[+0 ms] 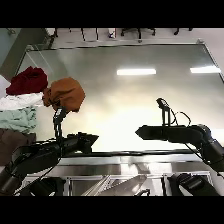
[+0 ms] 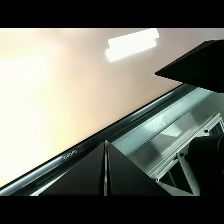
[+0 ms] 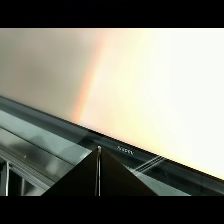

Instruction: Fold the shirts.

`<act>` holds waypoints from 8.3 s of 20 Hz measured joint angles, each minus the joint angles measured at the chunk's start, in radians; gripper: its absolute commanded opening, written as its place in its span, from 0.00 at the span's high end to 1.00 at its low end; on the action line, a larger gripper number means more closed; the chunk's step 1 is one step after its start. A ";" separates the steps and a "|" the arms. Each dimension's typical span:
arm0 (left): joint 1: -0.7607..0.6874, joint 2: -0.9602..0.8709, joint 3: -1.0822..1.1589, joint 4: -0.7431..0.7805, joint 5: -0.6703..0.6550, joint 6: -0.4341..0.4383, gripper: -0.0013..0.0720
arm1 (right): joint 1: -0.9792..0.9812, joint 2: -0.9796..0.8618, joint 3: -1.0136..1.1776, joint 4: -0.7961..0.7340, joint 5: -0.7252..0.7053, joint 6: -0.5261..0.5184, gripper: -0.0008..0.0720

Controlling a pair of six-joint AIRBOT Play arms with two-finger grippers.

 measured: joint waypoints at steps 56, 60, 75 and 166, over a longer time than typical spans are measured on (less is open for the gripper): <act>0.664 -1.139 0.888 -0.044 0.162 0.266 0.97 | -0.021 -0.044 0.006 0.016 0.329 0.000 0.48; 0.491 -0.921 0.890 -0.074 0.259 0.272 0.97 | -0.111 -0.042 0.056 0.016 0.190 -0.027 0.48; -0.092 -0.843 0.562 -0.082 0.137 0.129 0.06 | -0.481 -0.040 0.140 -0.048 -0.354 -0.147 0.19; 0.338 -0.803 0.134 -0.175 0.118 0.159 0.04 | -0.770 -0.472 -0.032 0.150 -0.104 -0.426 0.35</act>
